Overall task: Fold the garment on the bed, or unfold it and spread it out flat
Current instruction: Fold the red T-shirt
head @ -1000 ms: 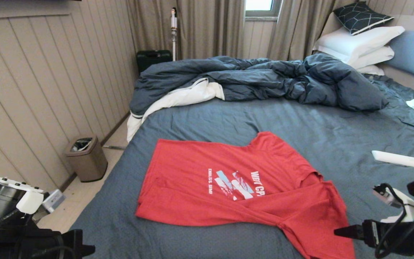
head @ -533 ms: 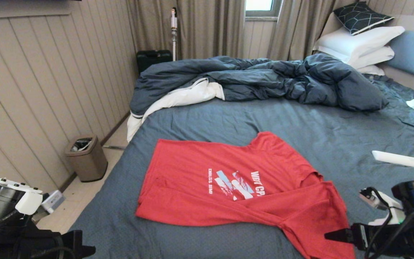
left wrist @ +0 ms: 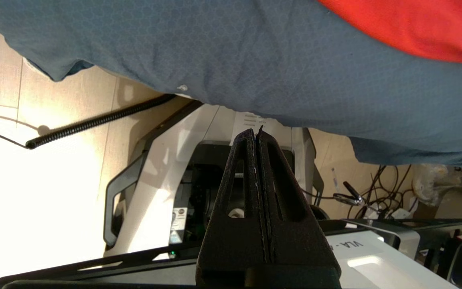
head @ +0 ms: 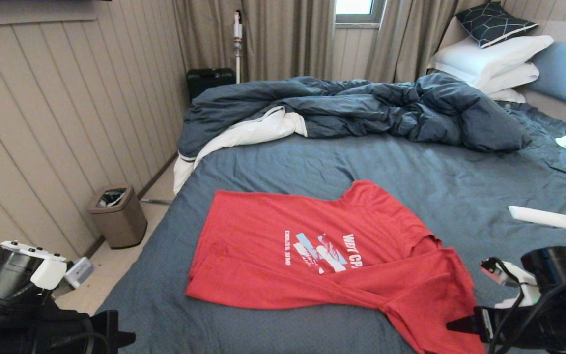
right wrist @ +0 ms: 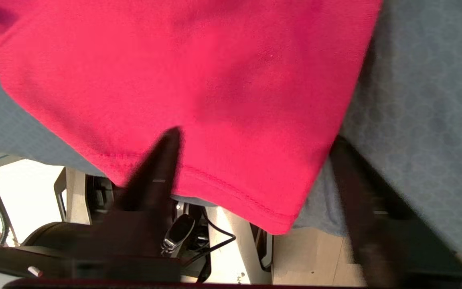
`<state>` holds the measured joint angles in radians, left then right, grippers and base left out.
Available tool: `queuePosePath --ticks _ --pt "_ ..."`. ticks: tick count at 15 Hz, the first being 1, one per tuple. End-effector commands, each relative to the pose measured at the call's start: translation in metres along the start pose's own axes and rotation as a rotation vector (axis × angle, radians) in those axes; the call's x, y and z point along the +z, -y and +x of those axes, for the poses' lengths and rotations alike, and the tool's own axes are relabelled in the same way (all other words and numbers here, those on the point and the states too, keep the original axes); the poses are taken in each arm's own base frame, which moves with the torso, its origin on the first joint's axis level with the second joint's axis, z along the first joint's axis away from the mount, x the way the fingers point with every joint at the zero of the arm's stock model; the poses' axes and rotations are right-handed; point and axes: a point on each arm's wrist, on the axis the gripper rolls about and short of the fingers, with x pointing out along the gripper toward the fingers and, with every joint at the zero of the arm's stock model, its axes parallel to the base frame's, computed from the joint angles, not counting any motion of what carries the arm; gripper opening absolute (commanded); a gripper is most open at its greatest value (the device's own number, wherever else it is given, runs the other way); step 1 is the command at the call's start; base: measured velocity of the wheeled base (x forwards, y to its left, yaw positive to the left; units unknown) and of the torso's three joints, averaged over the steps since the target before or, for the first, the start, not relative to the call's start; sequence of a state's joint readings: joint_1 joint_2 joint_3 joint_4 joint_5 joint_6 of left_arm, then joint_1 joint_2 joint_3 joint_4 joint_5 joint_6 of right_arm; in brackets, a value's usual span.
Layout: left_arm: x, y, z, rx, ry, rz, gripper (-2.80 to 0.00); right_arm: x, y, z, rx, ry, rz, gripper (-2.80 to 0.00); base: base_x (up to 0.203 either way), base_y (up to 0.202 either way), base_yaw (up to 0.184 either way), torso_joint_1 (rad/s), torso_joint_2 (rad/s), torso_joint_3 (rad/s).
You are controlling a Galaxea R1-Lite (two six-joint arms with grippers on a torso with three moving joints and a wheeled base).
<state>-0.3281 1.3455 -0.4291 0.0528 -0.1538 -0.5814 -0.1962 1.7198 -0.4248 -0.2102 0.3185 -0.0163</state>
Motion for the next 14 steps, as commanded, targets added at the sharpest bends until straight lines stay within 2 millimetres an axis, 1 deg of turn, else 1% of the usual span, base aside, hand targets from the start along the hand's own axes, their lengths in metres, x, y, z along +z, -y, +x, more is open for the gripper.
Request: queuePosePath --ticks 1,5,8,11,14 --pt "0.001 0.0 0.003 0.005 -0.013 -0.007 -2.8 -0.002 0.0 0.001 0.003 -0.009 0.0 -2.8 0.0 0.0 0.0 0.0 0.0 0.0" --pt "0.0 0.0 0.004 0.007 -0.016 -0.006 -2.8 -0.003 -0.003 -0.007 0.012 0.021 -0.014 -2.8 0.0 0.0 0.0 0.0 0.0 0.0" --pt "0.001 0.0 0.005 0.009 -0.02 -0.005 -2.8 0.005 -0.011 -0.02 0.025 0.096 -0.041 -2.8 0.0 0.0 0.0 0.0 0.0 0.0" --pt "0.002 0.001 0.005 0.009 -0.02 -0.005 -2.8 0.028 -0.017 -0.035 0.051 0.204 -0.054 -2.8 0.0 0.0 0.0 0.0 0.0 0.0" --pt "0.002 0.001 0.006 0.01 -0.021 -0.005 -2.8 0.059 -0.022 -0.047 0.096 0.303 -0.024 -2.8 0.0 0.0 0.0 0.0 0.0 0.0"
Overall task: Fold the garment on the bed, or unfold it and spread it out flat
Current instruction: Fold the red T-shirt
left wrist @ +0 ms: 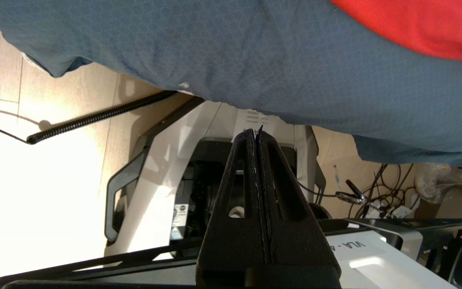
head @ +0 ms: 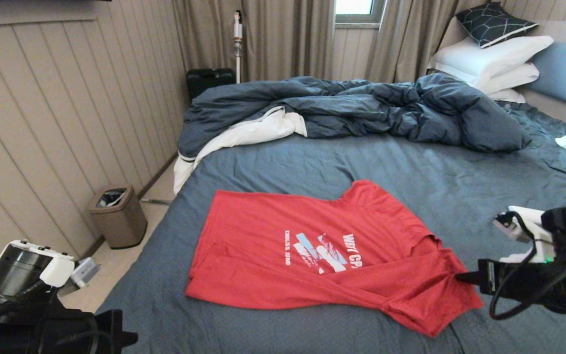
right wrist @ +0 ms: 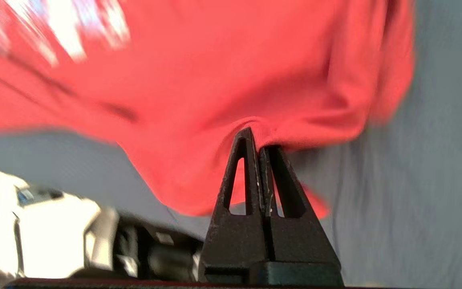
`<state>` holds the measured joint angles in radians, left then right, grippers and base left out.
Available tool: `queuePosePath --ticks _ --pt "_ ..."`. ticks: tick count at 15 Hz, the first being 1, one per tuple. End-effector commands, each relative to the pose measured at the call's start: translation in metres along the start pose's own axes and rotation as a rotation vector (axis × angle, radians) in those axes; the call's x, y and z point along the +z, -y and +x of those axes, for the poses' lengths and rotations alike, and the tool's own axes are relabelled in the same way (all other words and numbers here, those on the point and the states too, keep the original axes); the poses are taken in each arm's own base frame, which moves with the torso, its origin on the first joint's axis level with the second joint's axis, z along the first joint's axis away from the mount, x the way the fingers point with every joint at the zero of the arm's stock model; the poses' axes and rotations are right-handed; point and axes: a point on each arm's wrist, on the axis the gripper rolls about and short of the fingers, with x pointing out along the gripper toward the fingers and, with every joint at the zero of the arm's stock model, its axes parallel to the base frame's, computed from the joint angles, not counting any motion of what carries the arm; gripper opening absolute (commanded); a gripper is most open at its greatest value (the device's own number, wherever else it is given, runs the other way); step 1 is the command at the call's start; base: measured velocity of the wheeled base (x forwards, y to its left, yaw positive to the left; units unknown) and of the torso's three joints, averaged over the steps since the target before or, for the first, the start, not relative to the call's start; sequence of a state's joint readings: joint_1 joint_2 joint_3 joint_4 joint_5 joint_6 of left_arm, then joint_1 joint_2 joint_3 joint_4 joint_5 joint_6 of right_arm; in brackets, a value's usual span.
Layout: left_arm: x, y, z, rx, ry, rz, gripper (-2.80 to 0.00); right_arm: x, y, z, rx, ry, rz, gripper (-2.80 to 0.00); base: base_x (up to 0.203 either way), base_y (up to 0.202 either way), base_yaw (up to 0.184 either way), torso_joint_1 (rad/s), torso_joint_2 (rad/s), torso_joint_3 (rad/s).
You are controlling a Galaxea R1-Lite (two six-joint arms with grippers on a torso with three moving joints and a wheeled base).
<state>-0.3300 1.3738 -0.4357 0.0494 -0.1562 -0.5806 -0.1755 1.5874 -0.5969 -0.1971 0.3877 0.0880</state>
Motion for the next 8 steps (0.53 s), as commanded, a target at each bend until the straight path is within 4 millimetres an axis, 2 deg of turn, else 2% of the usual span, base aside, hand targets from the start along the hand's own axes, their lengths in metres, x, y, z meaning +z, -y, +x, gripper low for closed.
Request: queuePosePath --ticks 1,4,8 --pt "0.0 0.0 0.001 0.003 -0.004 -0.005 -2.8 0.02 -0.003 0.002 0.017 0.048 0.003 -2.8 0.0 0.0 0.0 0.0 0.0 0.0" --pt "0.0 0.0 0.001 -0.003 0.004 -0.005 -2.8 0.045 -0.005 0.019 0.036 0.065 0.054 -2.8 0.0 0.0 0.0 0.0 0.0 0.0" --pt "0.001 0.0 0.002 -0.007 0.01 -0.007 -2.8 0.063 -0.002 0.03 0.033 0.091 0.126 -2.8 0.0 0.0 0.0 0.0 0.0 0.0"
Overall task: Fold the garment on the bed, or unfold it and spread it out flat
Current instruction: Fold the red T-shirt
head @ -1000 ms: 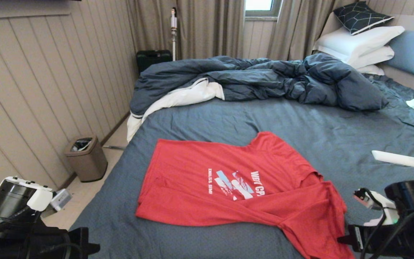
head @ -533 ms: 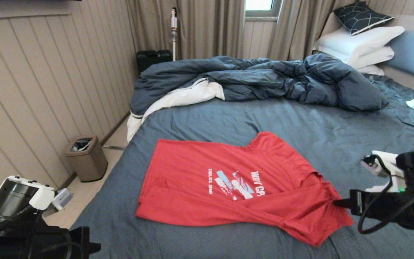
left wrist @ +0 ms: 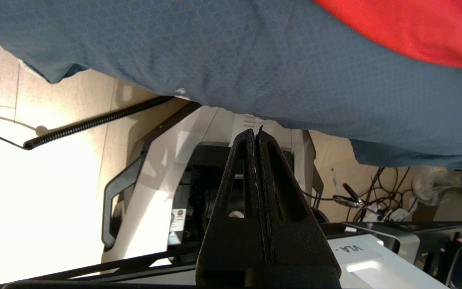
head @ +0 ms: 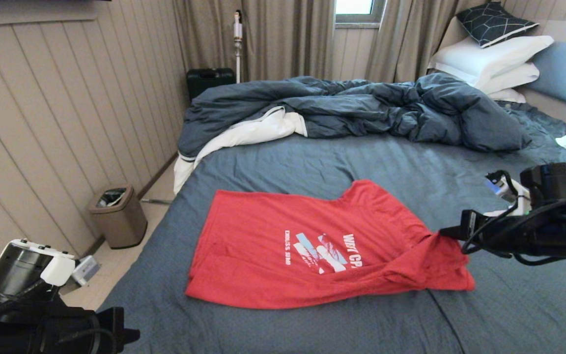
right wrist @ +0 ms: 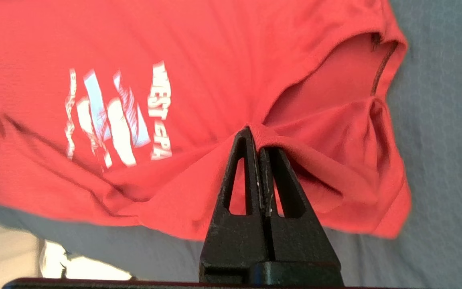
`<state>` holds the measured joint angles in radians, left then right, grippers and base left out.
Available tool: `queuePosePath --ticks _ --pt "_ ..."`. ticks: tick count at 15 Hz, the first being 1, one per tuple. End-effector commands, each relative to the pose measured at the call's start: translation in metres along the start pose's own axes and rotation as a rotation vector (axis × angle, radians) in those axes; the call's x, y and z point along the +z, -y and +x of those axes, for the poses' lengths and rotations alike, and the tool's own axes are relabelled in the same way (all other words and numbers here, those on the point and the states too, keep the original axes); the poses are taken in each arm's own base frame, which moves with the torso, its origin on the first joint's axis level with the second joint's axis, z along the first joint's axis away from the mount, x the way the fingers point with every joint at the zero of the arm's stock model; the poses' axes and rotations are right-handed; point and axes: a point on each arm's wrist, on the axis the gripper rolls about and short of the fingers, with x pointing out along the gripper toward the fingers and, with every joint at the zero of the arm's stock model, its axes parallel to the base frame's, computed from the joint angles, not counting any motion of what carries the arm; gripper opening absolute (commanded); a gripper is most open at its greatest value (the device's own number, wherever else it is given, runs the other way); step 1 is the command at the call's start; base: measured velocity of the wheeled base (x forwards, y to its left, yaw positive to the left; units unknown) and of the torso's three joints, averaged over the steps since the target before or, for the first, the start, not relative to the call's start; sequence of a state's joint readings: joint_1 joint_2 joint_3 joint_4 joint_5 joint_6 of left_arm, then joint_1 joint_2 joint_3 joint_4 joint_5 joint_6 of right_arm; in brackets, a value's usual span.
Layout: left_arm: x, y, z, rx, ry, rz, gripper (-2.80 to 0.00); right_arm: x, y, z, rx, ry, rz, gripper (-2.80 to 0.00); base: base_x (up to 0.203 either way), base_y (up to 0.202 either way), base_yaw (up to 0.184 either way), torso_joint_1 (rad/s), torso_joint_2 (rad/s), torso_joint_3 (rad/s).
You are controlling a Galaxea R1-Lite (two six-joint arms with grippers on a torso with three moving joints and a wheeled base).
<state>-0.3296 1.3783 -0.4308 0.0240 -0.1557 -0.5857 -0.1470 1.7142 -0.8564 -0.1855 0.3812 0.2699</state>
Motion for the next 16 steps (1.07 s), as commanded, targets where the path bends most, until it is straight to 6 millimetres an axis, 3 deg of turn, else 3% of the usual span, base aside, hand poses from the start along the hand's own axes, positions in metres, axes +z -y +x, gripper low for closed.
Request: queuePosePath --ticks 1,12,16 --pt "0.0 0.0 0.001 0.002 -0.004 -0.004 -2.8 0.004 0.005 0.013 -0.014 -0.011 0.017 -2.8 0.0 0.0 0.0 0.0 0.0 0.0" --pt "0.002 0.001 0.002 -0.011 0.013 -0.004 -2.8 0.039 0.017 0.061 -0.111 0.053 0.092 -2.8 0.0 0.0 0.0 0.0 0.0 0.0" --pt "0.002 0.001 0.003 -0.008 0.01 -0.004 -2.8 0.037 0.023 0.078 -0.133 0.034 0.098 -2.8 0.0 0.0 0.0 0.0 0.0 0.0"
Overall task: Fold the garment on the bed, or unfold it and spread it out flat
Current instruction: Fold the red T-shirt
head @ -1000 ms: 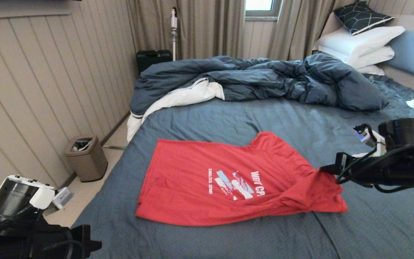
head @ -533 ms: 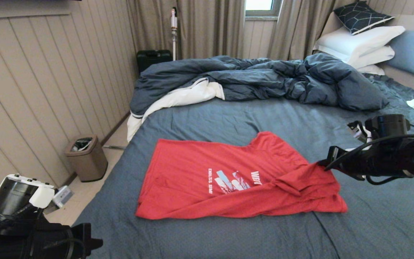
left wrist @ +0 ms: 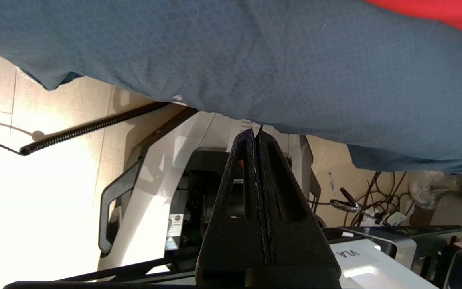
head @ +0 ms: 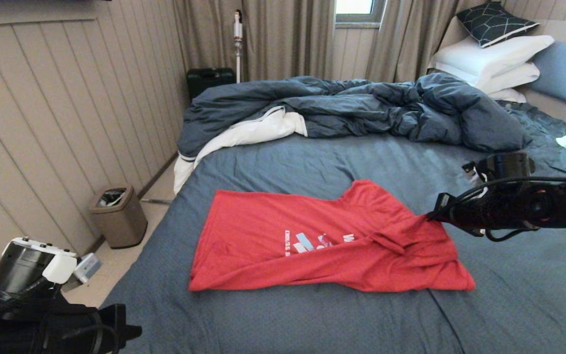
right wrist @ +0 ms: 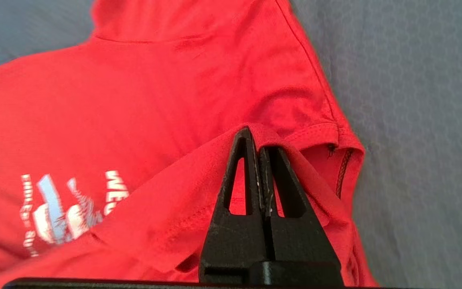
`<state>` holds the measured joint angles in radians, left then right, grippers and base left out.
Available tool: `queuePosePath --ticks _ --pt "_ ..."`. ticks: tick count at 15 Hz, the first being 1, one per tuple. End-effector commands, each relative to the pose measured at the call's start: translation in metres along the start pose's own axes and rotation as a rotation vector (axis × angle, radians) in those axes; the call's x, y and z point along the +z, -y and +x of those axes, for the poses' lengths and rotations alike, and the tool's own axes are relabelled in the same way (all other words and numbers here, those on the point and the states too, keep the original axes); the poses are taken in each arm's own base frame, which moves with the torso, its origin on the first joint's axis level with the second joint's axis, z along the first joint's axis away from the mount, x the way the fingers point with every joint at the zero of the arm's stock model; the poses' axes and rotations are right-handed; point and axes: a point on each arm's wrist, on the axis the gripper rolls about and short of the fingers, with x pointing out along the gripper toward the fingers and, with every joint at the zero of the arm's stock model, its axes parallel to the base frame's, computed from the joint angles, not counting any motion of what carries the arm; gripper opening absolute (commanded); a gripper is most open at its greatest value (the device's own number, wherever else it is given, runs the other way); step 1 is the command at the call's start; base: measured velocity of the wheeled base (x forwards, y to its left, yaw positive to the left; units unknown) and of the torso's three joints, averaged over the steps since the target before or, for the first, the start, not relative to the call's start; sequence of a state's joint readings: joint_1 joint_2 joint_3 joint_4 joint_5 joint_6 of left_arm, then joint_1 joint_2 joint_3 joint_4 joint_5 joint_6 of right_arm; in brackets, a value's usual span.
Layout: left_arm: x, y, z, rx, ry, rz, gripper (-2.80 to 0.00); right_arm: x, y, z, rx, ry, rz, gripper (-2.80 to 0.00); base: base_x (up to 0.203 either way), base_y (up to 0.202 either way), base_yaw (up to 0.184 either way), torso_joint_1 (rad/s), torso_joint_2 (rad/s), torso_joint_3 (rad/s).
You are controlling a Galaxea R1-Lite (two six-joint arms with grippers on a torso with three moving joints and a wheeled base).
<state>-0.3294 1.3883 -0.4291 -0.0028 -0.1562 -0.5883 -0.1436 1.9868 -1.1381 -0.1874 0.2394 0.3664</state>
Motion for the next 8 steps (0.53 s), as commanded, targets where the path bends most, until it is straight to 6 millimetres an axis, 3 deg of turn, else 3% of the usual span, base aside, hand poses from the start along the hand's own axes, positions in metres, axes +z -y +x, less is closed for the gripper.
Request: queuePosePath --ticks 1,8 --pt "0.0 0.0 0.001 0.001 -0.002 -0.004 -2.8 -0.006 0.002 0.009 -0.005 -0.028 0.001 -2.8 0.0 0.0 0.0 0.0 0.0 0.0" --pt "0.0 0.0 0.001 0.0 -0.003 -0.004 -2.8 -0.001 -0.003 -0.003 0.004 0.003 -0.008 -2.8 0.0 0.0 0.0 0.0 0.0 0.0"
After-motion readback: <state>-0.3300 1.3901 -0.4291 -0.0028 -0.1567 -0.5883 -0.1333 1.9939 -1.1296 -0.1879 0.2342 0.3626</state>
